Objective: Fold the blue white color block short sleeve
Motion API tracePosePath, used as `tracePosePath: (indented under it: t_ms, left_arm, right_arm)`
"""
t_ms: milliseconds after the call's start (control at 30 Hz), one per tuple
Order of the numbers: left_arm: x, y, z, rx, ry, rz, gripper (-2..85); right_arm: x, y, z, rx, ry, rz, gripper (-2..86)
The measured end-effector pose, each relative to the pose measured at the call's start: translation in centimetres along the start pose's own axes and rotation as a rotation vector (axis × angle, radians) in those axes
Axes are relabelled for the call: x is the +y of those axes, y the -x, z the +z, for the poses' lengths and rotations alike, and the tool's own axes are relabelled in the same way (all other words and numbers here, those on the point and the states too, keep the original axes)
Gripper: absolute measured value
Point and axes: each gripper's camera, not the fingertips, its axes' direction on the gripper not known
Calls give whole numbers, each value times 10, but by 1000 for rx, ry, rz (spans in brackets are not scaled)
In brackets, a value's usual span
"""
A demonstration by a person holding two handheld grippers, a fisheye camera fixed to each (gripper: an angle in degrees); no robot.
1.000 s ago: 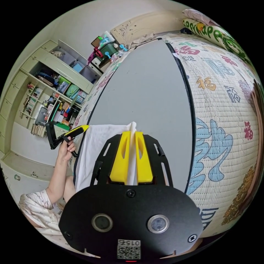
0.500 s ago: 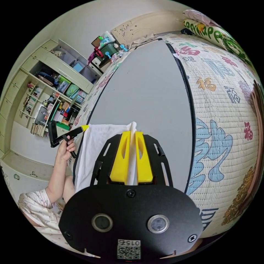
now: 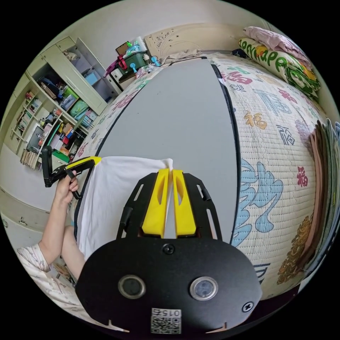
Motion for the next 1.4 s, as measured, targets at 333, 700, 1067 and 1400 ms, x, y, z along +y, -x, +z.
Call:
tracePosePath:
  t_ms: [333,700,1067,1400]
  left_arm:
    - [53,-50,-152,191,20,182,63]
    - [297,-100,-228,238,31,-99,66]
    - [362,-122,-274,216,-9,-207,37]
    - [390,-150,-334,180,-73,-197,-4]
  right_arm:
    - [131,6,-88,-161,6,-95,41]
    - [250,12,-117,-227,87,-111,79]
    - [280,17,-92,-199,95,-55,83]
    - [300,24,-85,-134,70,-39,83]
